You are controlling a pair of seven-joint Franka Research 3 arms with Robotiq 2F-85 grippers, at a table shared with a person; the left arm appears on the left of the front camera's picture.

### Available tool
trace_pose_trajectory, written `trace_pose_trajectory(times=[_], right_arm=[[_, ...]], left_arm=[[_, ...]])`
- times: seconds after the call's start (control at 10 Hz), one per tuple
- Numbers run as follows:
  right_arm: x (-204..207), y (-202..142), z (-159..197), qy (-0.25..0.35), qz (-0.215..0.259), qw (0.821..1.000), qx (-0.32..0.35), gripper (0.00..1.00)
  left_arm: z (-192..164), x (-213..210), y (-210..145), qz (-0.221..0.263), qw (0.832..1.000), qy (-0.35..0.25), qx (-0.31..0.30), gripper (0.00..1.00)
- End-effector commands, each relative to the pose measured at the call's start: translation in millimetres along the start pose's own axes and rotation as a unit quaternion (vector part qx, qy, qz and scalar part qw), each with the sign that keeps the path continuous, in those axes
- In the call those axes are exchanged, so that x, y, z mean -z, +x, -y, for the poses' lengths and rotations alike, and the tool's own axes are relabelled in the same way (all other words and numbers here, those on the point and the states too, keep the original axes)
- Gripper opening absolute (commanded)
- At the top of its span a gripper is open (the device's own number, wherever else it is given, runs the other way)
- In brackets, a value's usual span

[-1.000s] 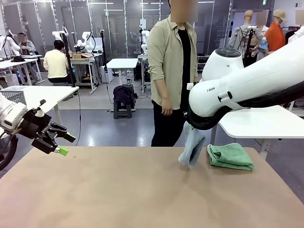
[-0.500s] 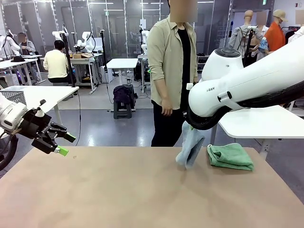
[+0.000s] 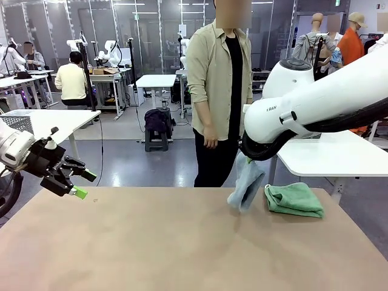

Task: Fold the towels and place them in the basket.
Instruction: Stack the folded Towel with hook on the right side of the table.

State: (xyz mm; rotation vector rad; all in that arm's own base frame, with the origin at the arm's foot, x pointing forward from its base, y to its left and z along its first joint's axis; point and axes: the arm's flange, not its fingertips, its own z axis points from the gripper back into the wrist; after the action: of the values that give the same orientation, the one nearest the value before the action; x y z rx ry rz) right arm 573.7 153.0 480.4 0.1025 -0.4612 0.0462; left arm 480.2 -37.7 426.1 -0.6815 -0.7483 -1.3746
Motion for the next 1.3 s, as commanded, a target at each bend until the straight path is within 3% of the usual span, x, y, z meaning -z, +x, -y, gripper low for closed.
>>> trace_pose_trajectory(times=[0.0,0.6,1.2], right_arm=[[-4,21,25,0.008,-0.005,1.000,0.003,0.04],[10,48,81,0.006,0.007,1.000,0.022,0.04],[34,41,135,-0.025,-0.005,0.999,0.032,0.04]], left_arm=[[0,-1,1,-0.002,1.000,-0.001,0.002,1.00],[0,-1,1,-0.002,1.000,-0.001,0.002,1.00],[0,-1,1,-0.002,1.000,-0.001,0.002,1.00]])
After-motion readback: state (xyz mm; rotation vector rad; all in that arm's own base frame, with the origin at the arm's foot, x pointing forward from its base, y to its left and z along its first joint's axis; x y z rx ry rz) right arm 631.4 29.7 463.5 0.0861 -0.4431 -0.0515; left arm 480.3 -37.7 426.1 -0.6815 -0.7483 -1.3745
